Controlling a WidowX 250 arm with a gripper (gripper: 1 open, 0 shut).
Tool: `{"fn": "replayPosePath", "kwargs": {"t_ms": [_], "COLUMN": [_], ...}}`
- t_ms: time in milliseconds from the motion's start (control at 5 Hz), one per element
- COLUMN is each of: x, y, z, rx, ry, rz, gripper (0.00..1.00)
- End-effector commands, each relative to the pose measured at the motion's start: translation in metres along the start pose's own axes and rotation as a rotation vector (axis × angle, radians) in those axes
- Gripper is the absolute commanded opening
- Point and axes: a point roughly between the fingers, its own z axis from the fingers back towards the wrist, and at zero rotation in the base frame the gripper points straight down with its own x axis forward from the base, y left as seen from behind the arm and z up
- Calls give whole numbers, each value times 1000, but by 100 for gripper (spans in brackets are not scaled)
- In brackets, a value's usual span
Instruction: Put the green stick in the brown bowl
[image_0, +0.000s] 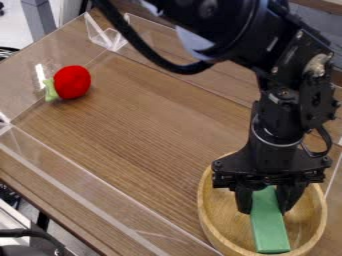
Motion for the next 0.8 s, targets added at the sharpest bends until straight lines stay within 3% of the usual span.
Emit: {"fn": "replayPosePath", "kwargs": {"t_ms": [0, 400, 600], "x": [4, 6, 7], "y": [-2, -2, -1], "z": [4, 4, 4], "rx": [-13, -2, 4], "ry": [-9, -8, -7], "rz": [1, -2, -3], "gripper": [0, 0, 100]}}
